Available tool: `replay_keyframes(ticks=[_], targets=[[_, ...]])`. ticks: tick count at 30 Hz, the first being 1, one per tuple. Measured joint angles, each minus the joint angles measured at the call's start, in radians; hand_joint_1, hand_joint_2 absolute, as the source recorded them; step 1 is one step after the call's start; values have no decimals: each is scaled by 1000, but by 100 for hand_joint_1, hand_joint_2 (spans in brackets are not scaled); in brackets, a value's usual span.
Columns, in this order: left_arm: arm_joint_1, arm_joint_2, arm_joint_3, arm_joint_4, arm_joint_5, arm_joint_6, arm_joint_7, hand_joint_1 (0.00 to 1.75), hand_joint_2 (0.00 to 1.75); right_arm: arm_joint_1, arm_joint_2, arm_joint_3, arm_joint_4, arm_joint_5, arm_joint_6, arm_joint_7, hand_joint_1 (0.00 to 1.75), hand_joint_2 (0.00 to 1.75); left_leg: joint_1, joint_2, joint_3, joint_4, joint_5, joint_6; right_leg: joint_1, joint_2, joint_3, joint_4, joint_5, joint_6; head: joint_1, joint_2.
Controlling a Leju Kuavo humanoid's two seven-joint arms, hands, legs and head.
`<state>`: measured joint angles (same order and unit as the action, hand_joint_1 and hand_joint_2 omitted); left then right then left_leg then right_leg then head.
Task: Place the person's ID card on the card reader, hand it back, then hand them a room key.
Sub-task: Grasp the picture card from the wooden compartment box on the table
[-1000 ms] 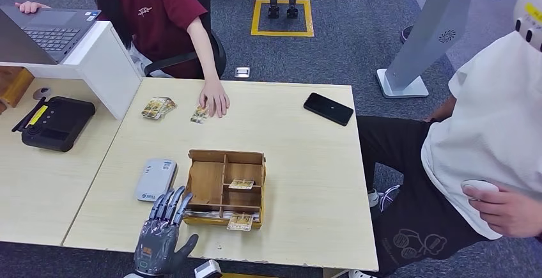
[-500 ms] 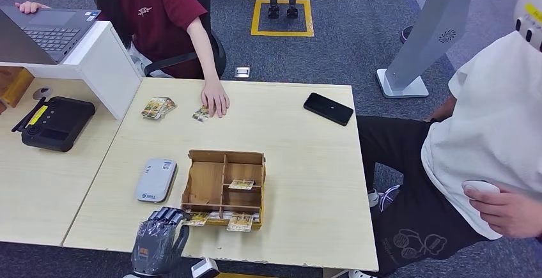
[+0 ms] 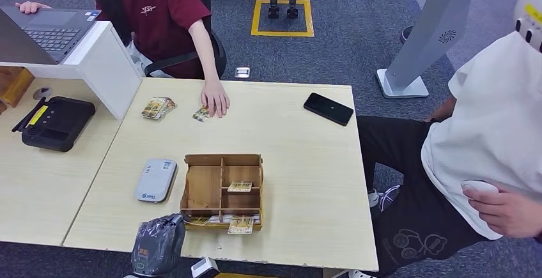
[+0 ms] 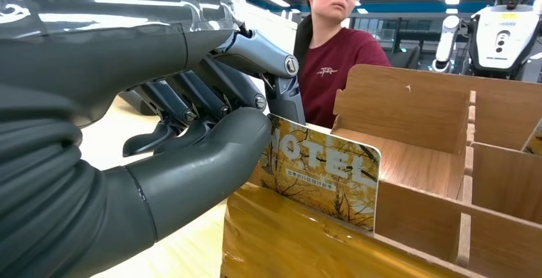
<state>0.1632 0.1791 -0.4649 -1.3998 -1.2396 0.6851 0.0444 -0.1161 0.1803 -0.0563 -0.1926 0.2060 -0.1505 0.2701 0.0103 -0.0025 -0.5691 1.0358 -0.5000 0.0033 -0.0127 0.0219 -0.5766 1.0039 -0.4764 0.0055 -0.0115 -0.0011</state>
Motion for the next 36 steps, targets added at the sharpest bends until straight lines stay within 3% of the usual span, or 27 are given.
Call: replay_keyframes(ticks=[18,28,36], targets=[[22,-4,2,-17,25,0,-62,175,175,6,0,-71,0,-37,-34,-7,0,175,0,-2,0,0,0,0,0,-3,1,0,-1,0,0,0],[57,-54,66,-74,50,0,-166,175,175,10,0,-123,-1,-59,-58,-16,0,175,0,-3,0,0,0,0,0,-3,1,0,-1,0,0,0],[77,-78,103,-109,52,0,-177,175,175,14,0,-164,-6,-71,-69,-20,0,175,0,-3,0,0,0,0,0,-3,1,0,-1,0,0,0]])
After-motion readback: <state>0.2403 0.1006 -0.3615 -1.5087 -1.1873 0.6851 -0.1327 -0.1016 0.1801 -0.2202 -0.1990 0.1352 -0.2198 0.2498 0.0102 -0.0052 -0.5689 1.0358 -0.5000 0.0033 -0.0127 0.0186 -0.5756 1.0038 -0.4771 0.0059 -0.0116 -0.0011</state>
